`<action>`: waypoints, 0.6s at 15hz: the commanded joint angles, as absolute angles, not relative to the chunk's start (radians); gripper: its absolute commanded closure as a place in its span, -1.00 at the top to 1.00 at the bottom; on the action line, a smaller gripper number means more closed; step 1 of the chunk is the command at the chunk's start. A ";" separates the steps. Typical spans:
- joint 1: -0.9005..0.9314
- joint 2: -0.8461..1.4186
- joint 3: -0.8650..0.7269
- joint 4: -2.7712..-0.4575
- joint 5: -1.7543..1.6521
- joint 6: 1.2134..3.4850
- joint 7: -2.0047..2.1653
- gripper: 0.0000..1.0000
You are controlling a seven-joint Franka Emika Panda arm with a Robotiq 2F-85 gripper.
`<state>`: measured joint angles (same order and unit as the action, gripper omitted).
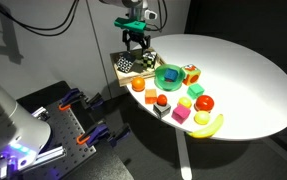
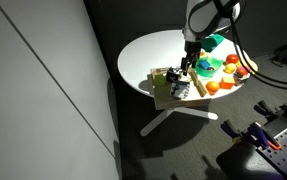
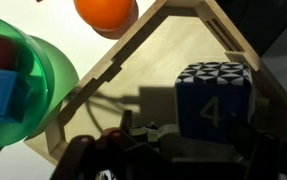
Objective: Put one square plush toy in the box
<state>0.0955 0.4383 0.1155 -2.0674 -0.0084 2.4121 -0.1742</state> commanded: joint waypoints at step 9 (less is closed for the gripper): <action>0.027 0.237 0.128 -2.188 0.183 2.433 -0.167 1.00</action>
